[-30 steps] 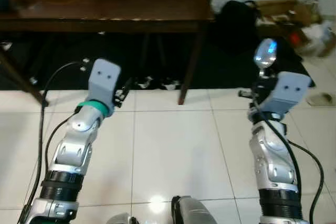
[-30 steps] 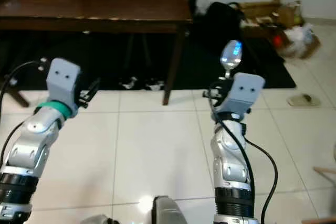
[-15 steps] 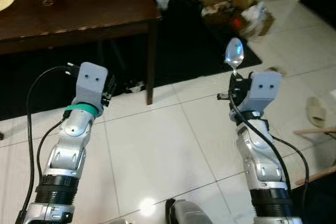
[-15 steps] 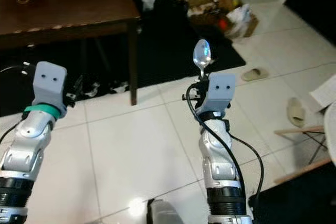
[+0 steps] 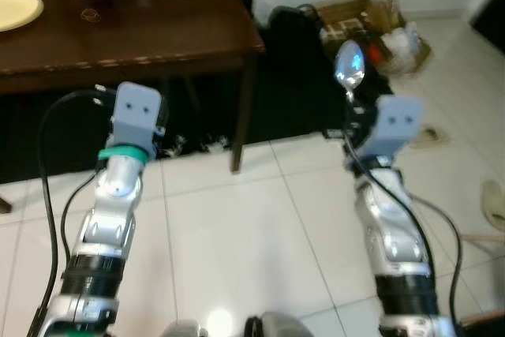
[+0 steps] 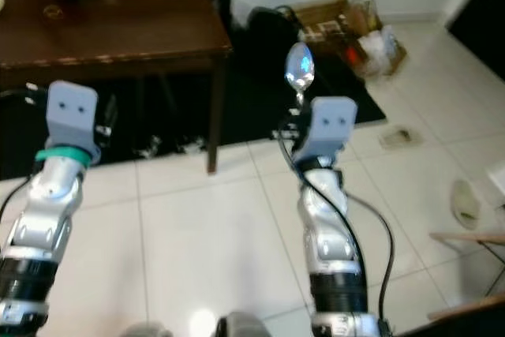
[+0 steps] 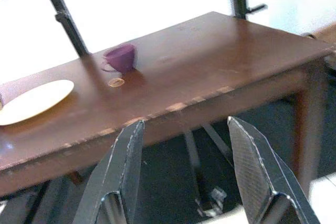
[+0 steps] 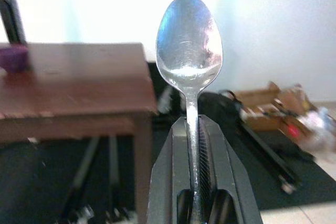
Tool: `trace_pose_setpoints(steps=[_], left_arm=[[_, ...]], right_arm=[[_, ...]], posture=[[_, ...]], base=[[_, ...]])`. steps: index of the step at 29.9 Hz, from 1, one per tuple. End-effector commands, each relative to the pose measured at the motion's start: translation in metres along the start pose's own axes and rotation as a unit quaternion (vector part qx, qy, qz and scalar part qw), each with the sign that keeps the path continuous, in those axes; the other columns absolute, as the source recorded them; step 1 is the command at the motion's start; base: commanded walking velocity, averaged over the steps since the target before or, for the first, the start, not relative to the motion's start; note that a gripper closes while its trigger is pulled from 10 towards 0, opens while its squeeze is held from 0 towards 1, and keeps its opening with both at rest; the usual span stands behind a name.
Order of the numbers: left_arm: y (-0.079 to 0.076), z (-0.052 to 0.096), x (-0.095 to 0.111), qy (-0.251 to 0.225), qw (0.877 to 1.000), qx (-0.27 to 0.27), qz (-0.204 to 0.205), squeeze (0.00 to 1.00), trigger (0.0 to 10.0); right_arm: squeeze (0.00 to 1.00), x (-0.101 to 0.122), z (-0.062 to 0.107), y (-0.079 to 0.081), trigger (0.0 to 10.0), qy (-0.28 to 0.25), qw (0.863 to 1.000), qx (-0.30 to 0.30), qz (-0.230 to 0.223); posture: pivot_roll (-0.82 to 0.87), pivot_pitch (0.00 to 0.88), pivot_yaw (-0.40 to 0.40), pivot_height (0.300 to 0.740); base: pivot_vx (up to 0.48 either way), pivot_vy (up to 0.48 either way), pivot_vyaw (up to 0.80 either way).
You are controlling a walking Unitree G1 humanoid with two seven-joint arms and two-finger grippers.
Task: Setting the table
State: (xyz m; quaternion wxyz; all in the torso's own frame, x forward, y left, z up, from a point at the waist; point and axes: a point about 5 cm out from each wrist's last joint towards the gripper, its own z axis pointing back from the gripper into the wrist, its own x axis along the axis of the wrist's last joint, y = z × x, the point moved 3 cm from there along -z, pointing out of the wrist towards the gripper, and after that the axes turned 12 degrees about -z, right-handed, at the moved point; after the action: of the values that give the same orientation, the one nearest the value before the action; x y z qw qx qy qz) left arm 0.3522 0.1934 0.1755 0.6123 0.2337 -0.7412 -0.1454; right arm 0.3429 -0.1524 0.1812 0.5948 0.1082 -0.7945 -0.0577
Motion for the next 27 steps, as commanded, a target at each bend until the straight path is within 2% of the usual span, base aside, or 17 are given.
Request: trace_pose_setpoints(steps=[1, 11, 13, 15, 24, 27], left_arm=[[-0.003, 0.002, -0.002, 0.001, 1.0, 0.0, -0.008, 0.0, 10.0], [0.003, -0.003, 0.028, -0.07, 0.997, 0.022, -0.021, 0.0, 10.0], [0.003, -0.003, 0.028, -0.07, 0.997, 0.022, -0.021, 0.0, 10.0], [0.005, -0.003, 0.038, -0.092, 0.995, 0.029, -0.031, 0.0, 10.0], [0.009, -0.003, 0.042, -0.103, 0.993, 0.041, -0.039, 0.0, 10.0], [0.008, -0.002, 0.042, -0.103, 0.993, 0.041, -0.038, 0.0, 10.0]], right_arm=[[0.0, -0.002, 0.001, 0.002, 10.0, 0.002, 1.0, 0.008, -0.008], [0.0, 0.01, -0.003, 0.008, 10.0, -0.02, 0.999, 0.026, -0.031], [0.0, 0.01, -0.003, 0.008, 10.0, -0.02, 0.999, 0.026, -0.031], [0.0, 0.014, -0.005, 0.013, 10.0, -0.023, 0.998, 0.042, -0.036], [0.0, 0.011, -0.004, 0.021, 10.0, -0.015, 0.997, 0.064, -0.034], [0.0, 0.006, -0.004, 0.021, 10.0, -0.004, 0.998, 0.061, -0.026]], posture=[[0.05, 0.0, 0.001, 0.74], [0.05, 0.0, 0.007, 0.74], [0.05, 0.0, 0.007, 0.74], [0.05, 0.0, 0.008, 0.74], [0.06, 0.0, 0.006, 0.74], [0.06, 0.0, 0.008, 0.74]], base=[[0.469, 0.0, 0.0], [0.469, 0.0, 0.0], [0.469, 0.0, 0.0], [0.469, 0.0, 0.0], [0.469, 0.0, 0.0], [0.469, 0.0, 0.74]])
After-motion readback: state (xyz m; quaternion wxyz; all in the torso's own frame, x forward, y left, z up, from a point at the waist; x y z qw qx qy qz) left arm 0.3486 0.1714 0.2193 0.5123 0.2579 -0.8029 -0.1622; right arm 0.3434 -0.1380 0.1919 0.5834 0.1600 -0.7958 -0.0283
